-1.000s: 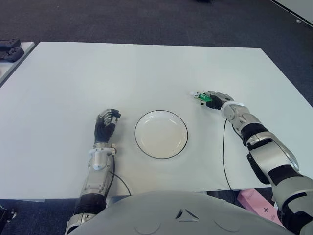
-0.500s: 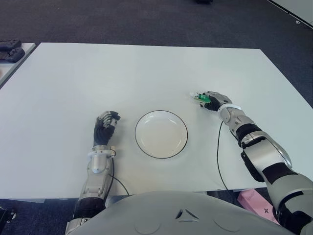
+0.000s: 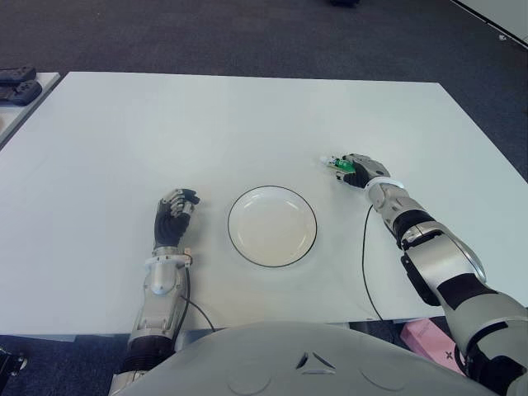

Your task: Put the toothpaste on the table into the plate.

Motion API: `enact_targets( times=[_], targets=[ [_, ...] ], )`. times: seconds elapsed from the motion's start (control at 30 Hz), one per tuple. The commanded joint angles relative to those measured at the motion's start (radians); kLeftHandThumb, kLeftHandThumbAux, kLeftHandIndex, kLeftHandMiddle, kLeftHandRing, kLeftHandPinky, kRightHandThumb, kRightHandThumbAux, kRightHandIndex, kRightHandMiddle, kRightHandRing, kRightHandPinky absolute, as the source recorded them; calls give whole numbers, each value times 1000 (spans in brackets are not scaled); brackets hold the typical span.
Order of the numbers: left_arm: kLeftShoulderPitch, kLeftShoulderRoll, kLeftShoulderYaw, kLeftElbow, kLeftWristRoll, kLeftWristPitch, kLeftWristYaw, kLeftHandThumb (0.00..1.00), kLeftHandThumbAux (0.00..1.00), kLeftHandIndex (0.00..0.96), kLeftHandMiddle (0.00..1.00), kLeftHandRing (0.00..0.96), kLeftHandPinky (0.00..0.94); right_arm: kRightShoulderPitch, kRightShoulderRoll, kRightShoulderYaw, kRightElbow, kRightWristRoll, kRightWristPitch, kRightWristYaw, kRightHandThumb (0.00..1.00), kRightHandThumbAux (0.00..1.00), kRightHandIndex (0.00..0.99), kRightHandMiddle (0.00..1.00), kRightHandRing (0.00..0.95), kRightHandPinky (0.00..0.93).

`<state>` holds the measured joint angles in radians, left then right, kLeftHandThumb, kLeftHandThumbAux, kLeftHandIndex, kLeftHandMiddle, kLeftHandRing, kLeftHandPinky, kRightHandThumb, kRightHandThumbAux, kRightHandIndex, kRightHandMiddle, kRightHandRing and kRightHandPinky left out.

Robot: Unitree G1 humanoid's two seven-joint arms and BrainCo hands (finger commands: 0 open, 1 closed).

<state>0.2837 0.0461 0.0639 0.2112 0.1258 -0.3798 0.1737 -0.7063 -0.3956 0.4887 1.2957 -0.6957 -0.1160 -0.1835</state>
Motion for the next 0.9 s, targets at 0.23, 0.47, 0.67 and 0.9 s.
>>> enact_targets(
  times=[0.23, 0.47, 0.67, 0.9],
  targets=[
    [34, 13, 2, 15, -8, 11, -18, 710, 725, 425, 493, 461, 439, 65, 35, -69, 45, 75, 39, -57, 543, 405, 10, 8, 3, 48],
    [38, 15, 3, 7, -10, 16, -15, 710, 725, 426, 488, 454, 432, 76, 41, -110, 56, 107, 21, -117, 665, 459, 177, 196, 178, 215],
    [42, 16, 3, 1, -14, 12, -16, 707, 725, 425, 490, 458, 436, 87, 45, -139, 54, 129, -3, -156, 727, 661, 403, 414, 426, 455],
    [43, 11, 5, -8, -16, 33, -10, 709, 725, 425, 488, 453, 430, 82, 59, -151, 60, 133, 40, -182, 837, 676, 395, 518, 687, 677]
  ],
)
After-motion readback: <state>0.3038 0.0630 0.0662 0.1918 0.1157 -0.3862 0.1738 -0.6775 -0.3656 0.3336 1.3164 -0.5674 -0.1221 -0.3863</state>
